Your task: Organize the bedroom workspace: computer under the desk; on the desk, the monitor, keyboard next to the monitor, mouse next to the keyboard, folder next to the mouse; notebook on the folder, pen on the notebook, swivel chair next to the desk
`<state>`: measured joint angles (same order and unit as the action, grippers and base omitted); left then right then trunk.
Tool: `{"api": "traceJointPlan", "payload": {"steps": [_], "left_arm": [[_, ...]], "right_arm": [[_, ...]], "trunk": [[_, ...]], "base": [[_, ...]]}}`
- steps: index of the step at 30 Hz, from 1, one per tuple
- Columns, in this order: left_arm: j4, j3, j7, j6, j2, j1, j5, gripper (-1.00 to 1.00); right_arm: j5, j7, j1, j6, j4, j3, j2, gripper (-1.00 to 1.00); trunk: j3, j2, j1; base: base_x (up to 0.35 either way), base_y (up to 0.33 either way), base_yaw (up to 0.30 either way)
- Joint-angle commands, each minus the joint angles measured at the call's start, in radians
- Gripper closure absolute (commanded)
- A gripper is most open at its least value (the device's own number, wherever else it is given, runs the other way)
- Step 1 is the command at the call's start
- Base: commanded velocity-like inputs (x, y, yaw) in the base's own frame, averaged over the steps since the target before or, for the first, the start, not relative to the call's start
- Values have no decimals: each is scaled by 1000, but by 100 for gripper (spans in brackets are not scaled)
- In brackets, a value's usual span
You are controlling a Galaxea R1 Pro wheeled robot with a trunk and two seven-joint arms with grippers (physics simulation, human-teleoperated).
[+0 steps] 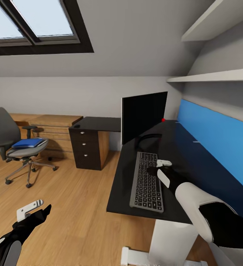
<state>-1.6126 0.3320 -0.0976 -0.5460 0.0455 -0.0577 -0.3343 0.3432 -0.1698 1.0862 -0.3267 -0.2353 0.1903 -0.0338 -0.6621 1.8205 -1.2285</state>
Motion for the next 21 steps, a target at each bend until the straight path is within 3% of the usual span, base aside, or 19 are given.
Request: {"api": "traceJointPlan", "payload": {"steps": [1, 21], "left_arm": [[-1, -1, -8, -5, 0, -1, -11, -100], [-1, -1, -8, -6, 0, -1, -11, -100]], "right_arm": [[20, -7, 0, -5, 23, 11, 0, -100], [20, -7, 0, -5, 24, 11, 0, -100]], "trunk": [[-1, 0, 0], [-1, 0, 0]], "base": [[-195, 85, 0], [-201, 52, 0]]}}
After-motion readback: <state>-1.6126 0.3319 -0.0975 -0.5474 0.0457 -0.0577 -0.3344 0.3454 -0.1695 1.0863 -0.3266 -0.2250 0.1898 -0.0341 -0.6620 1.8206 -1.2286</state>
